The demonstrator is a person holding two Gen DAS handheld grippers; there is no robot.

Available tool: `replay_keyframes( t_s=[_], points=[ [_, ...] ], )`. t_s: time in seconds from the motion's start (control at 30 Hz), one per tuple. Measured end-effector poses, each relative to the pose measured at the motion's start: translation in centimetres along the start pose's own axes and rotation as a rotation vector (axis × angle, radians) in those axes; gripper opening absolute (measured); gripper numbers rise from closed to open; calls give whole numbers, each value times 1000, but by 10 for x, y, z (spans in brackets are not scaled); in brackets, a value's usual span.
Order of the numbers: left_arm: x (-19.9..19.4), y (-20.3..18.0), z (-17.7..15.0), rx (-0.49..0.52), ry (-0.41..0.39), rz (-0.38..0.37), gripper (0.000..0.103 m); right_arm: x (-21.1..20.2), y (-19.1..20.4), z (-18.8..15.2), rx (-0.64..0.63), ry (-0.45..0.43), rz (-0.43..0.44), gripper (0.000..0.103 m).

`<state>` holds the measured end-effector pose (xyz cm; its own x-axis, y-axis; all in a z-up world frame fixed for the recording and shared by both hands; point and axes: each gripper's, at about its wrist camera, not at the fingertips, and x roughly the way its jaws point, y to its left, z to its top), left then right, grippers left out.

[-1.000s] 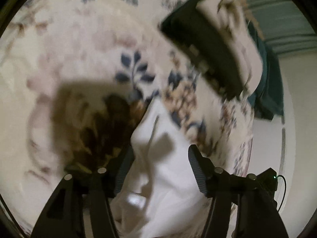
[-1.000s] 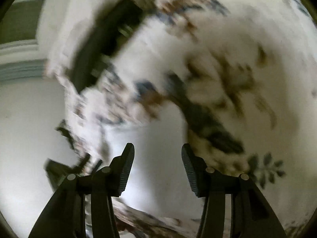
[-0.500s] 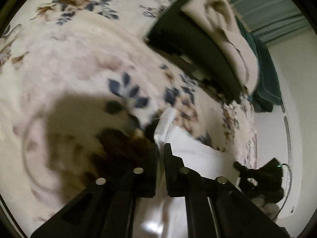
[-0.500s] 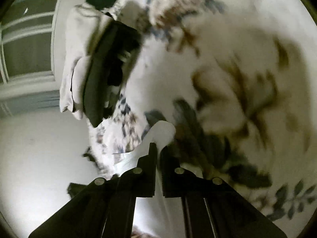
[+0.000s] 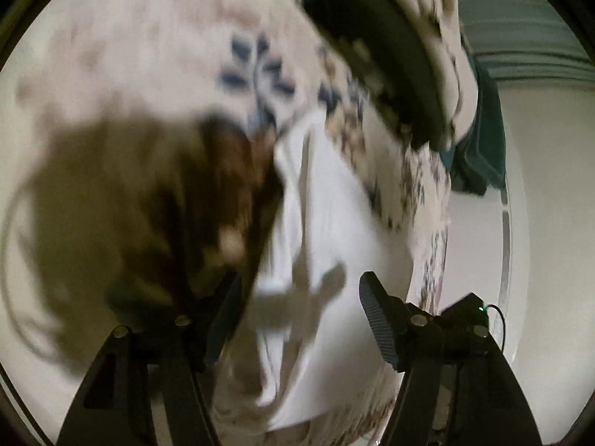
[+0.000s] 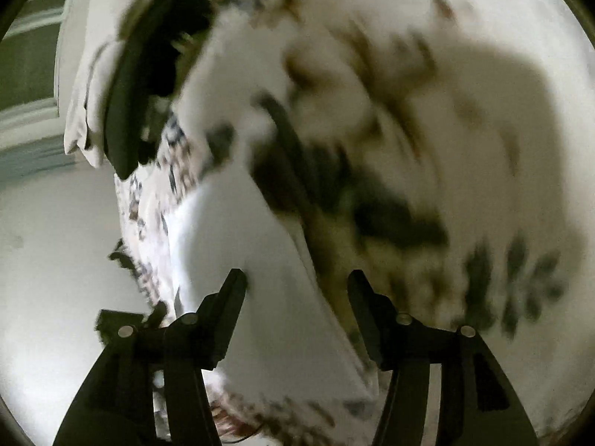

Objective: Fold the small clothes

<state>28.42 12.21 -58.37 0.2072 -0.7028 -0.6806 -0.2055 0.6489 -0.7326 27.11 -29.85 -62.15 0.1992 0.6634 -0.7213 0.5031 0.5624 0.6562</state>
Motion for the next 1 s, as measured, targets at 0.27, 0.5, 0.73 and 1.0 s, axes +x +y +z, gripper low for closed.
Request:
replay_keyframes(
  t_s=[0.27,0.5,0.73,1.0],
  points=[
    [-36,27,-30,-53,-87,111,12,9,-25,-28,23,-3,5,51],
    [-18,40,-4,-93,-48,-94,65,10,-28,-10,-23,48,88,73],
    [43,6,10,25,71,-173,65,54,-19,-1,-155,243,344,73],
    [25,-17,-5,71,10,-124,15,63,-3,-20,-208,247,345,23]
  ],
)
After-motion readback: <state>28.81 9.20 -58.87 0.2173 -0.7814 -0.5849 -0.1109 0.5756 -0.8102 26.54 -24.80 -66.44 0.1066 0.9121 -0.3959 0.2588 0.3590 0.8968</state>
